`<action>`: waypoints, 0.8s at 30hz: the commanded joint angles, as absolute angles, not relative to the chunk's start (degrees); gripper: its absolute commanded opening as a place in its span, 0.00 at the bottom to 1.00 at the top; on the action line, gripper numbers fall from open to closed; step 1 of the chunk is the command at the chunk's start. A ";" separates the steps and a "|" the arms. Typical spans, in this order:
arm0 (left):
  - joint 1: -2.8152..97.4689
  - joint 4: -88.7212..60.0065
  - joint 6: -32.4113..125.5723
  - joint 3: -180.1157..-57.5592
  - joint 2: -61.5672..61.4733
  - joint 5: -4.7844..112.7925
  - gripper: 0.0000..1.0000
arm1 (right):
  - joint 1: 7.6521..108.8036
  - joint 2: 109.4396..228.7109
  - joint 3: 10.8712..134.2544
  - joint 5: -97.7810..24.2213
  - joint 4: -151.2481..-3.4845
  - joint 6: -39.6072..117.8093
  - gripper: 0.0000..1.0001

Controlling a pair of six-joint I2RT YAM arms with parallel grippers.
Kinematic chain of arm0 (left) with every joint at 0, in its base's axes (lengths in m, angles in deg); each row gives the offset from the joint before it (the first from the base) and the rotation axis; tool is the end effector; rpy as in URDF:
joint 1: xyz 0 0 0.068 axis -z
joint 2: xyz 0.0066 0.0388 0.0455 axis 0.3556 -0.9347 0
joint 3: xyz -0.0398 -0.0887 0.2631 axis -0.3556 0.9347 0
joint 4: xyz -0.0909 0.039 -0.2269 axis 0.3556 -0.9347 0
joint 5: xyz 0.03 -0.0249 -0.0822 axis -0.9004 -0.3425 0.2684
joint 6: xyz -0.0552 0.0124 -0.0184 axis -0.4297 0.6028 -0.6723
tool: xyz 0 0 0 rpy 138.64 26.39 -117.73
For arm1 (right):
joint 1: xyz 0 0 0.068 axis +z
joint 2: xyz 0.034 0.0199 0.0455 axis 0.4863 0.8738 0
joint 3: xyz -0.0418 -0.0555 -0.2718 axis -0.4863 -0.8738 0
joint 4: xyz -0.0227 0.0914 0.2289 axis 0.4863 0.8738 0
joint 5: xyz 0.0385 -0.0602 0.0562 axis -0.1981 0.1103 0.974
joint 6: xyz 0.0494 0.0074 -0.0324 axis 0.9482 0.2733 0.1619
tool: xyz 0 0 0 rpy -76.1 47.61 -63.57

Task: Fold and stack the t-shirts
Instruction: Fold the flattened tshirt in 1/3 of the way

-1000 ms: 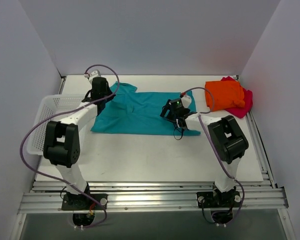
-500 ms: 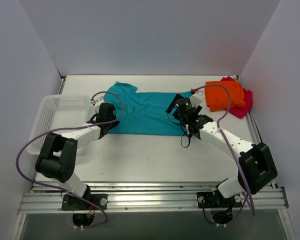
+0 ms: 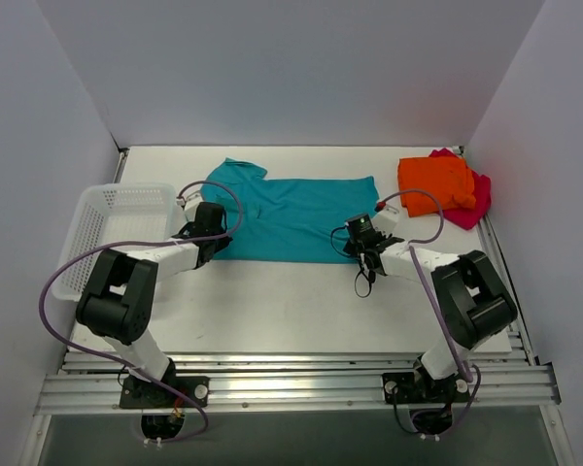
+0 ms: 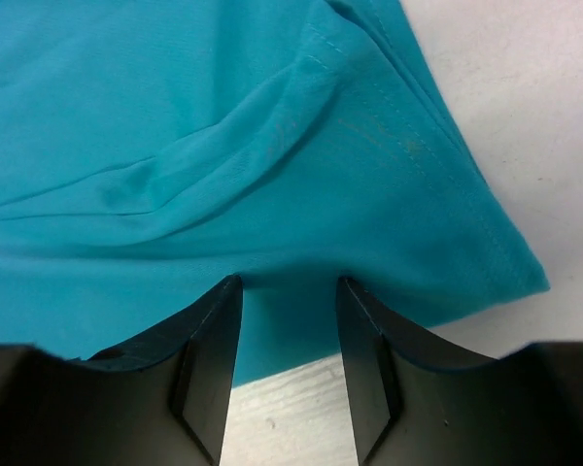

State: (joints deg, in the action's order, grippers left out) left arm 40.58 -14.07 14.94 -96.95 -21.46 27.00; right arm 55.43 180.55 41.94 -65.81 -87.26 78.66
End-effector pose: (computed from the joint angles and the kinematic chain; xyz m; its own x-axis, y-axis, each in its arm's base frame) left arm 0.3218 -0.1006 0.1776 -0.5483 -0.4921 -0.6761 -0.3737 0.8675 -0.3283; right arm 0.2954 0.1284 0.1850 -0.4960 0.5065 -0.7053 0.2938 0.8622 0.4126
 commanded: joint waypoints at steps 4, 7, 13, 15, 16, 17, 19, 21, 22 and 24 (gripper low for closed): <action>39.72 -12.15 15.18 -98.79 -24.39 25.53 0.03 | 53.01 184.76 42.72 -64.99 -90.18 77.90 0.38; 39.72 -12.77 14.83 -98.26 -25.10 25.53 0.02 | 51.17 186.25 42.02 -63.41 -90.79 77.20 0.34; 40.69 -14.35 13.08 -95.98 -25.45 26.58 0.02 | 45.89 186.35 39.30 -59.71 -90.53 76.23 0.20; 41.39 -15.14 12.72 -95.54 -25.63 27.11 0.02 | 44.75 184.60 38.51 -59.36 -89.22 76.23 0.18; 41.48 -16.01 12.20 -95.71 -25.71 27.46 0.02 | 44.66 183.89 38.50 -59.45 -88.43 76.23 0.15; 41.83 -16.37 12.02 -95.54 -25.89 27.81 0.02 | 44.57 182.58 38.41 -59.97 -87.55 76.14 0.15; 43.58 -18.74 10.97 -94.66 -25.80 27.38 0.02 | 44.39 180.99 37.63 -60.59 -85.44 75.88 0.15; 45.60 -18.57 9.74 -92.56 -25.45 27.29 0.02 | 43.78 178.71 36.66 -59.64 -84.64 76.40 0.18; 46.31 -18.40 8.78 -91.76 -25.28 27.11 0.02 | 43.78 177.83 35.52 -58.58 -84.82 76.41 0.18; 48.32 -18.66 7.63 -89.83 -25.01 26.85 0.02 | 43.95 176.07 35.16 -57.35 -83.51 77.37 0.19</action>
